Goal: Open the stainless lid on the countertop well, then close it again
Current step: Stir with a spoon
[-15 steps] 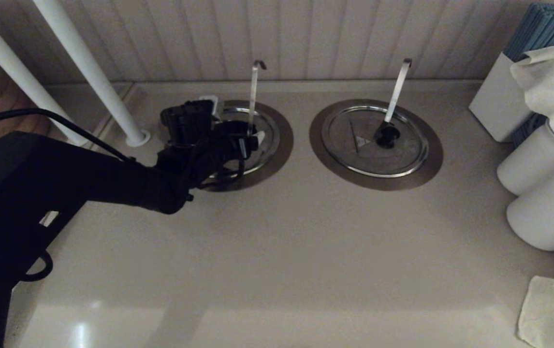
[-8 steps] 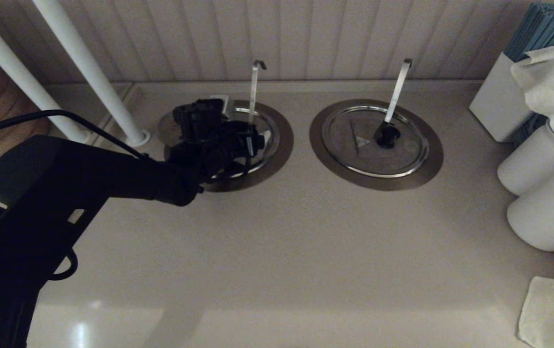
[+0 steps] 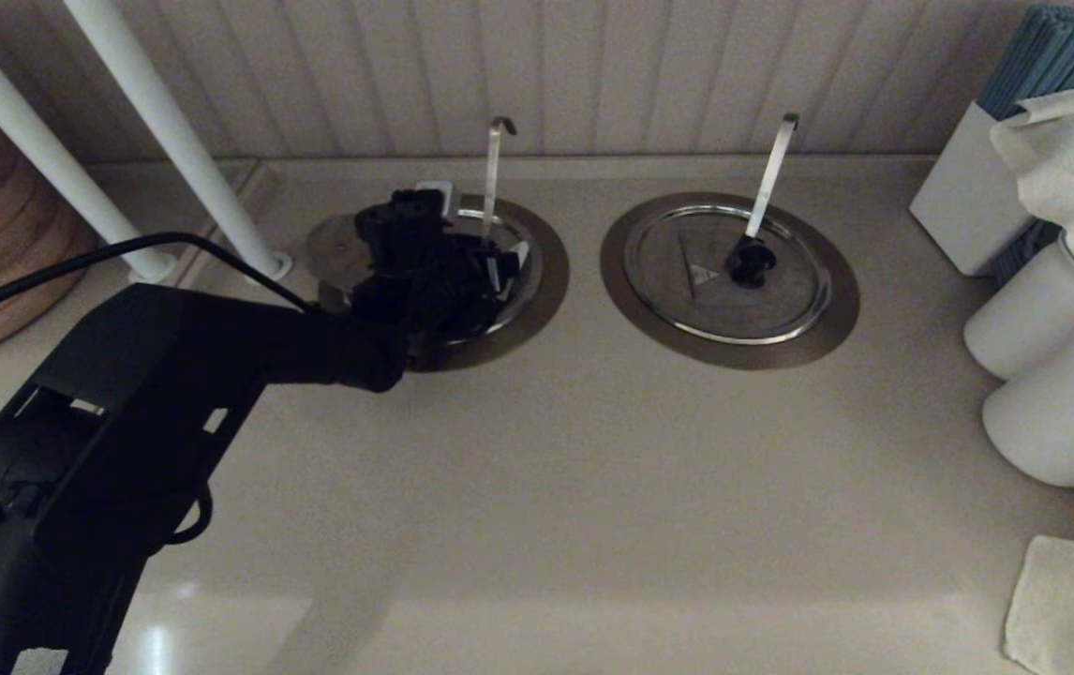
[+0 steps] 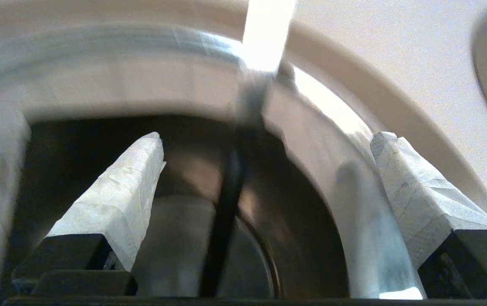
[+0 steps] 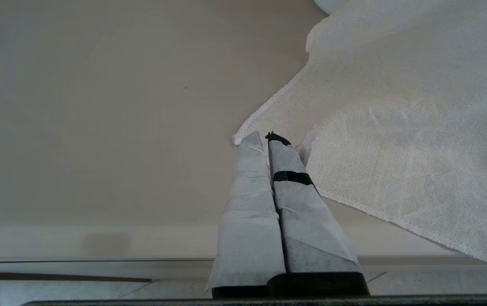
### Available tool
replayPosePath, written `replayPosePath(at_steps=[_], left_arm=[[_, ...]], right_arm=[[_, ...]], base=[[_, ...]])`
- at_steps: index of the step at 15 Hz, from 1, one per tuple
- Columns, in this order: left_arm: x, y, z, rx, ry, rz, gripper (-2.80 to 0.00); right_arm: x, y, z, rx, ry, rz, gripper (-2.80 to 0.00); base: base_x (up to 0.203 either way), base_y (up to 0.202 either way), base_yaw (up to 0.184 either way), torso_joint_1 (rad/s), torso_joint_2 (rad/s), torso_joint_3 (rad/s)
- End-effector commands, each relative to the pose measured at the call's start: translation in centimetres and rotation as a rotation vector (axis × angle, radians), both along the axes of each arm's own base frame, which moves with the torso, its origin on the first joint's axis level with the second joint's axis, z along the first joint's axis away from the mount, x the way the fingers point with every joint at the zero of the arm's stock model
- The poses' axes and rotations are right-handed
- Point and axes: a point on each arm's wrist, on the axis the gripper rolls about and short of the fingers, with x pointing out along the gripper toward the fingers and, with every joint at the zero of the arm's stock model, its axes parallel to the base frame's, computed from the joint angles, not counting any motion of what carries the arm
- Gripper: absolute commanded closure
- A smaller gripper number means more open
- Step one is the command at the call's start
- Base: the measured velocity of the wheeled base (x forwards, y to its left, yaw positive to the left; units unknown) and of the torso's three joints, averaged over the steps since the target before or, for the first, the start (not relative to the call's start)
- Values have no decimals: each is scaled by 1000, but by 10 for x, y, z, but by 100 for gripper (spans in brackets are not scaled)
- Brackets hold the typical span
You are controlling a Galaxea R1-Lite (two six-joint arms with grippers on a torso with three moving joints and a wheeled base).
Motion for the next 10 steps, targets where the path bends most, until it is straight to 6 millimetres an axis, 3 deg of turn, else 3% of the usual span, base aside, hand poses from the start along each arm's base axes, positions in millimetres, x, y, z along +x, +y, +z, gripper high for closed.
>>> replayPosePath(at_steps=[1, 10], left_arm=[[13, -5, -11, -9, -14, 20, -280], [24, -8, -25, 0, -12, 46, -280]], right_arm=[[0, 0, 0, 0, 0, 0, 0], [0, 0, 0, 0, 0, 0, 0]], base=[[0, 0, 0, 0, 0, 0], [0, 0, 0, 0, 0, 0]])
